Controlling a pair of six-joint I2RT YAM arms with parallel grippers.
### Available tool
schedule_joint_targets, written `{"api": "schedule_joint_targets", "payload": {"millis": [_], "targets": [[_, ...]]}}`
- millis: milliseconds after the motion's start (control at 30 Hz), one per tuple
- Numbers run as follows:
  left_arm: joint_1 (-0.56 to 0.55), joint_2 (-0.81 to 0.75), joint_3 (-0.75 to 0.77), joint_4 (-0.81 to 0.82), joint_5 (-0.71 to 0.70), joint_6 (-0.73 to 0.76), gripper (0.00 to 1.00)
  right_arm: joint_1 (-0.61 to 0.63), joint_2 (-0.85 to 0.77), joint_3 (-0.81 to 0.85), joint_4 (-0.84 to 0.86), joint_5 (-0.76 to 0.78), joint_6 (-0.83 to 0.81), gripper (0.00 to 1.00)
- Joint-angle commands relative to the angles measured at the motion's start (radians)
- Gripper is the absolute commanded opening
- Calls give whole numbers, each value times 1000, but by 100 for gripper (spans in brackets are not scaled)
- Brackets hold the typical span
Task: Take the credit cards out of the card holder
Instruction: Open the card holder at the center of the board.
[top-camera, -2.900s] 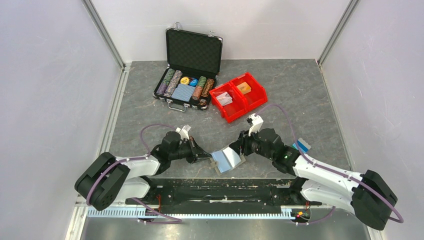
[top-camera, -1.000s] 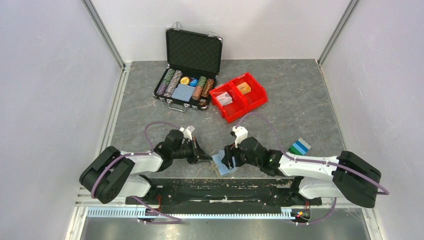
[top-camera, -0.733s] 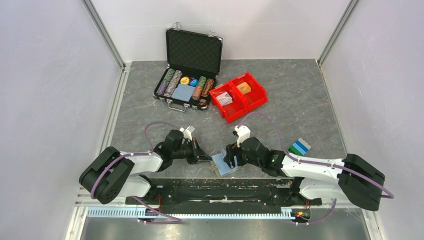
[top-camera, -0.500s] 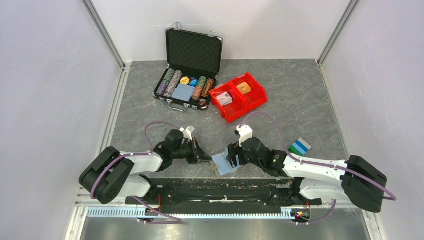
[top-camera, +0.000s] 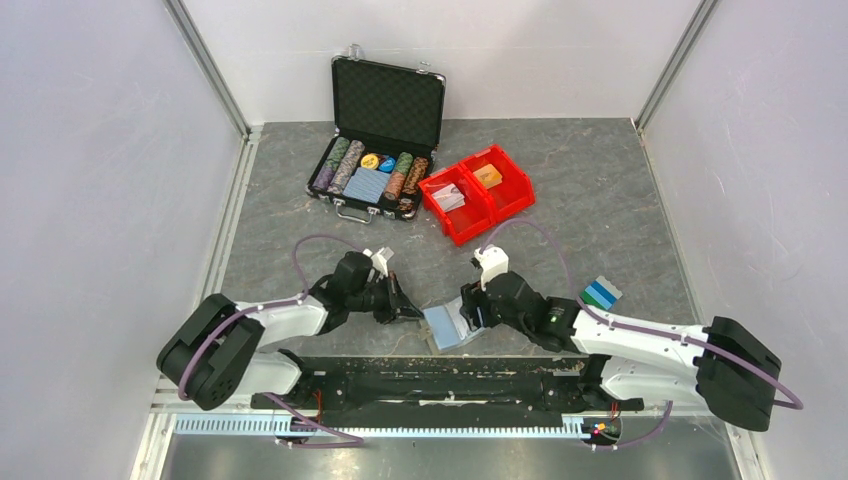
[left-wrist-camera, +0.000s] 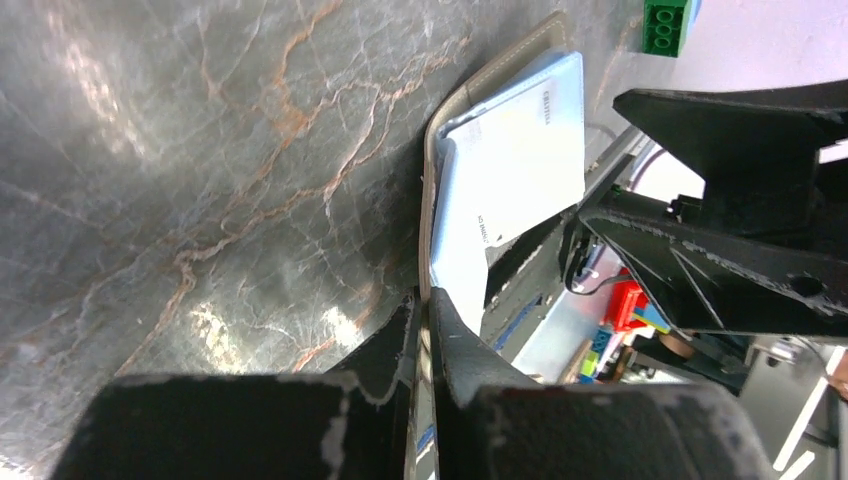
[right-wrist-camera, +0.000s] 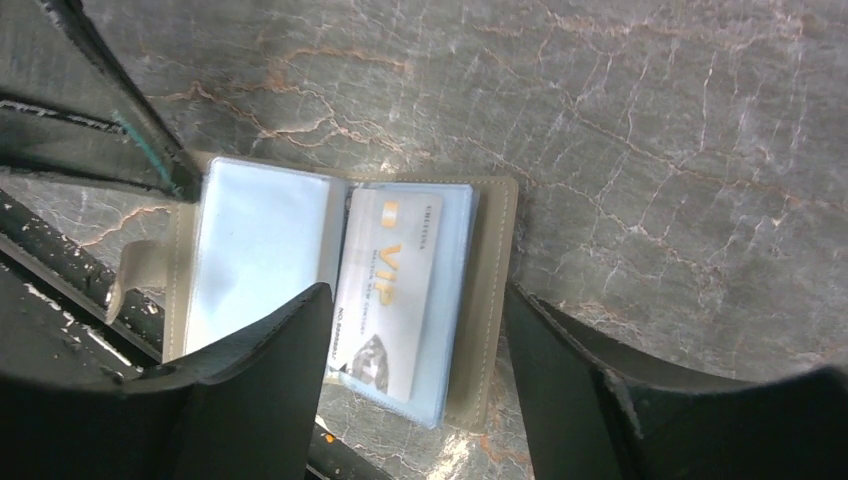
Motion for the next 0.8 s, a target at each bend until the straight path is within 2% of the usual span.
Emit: {"api": "schedule_joint_targets", "payload": {"millis": [0,100,167,267,333,567,767], "targets": [[-1,-46,116,-195,-93,139,14,-10,-31,62,-2,-12,-28,61],[1,-63,176,-299,-178,160,29,-16,-35,85,1,-40,-32,49],[1,-66,215,-360,-209,167,32,-22,-37,90,35,-84,-31,42],[0,-76,273,-436,-243,167,33,-41,-27,57,147,-187,-4,37],[0,-94,299,-454,-243,158,37,-58,-3,39,179,-216,12,34],[-21,-98,292,-304,-100,27,34,-135,86,-18,279,-312,31,31],[-73,-20,216,-156,-96,-40,28,-142,74,-39,284,-315,35,30]]}}
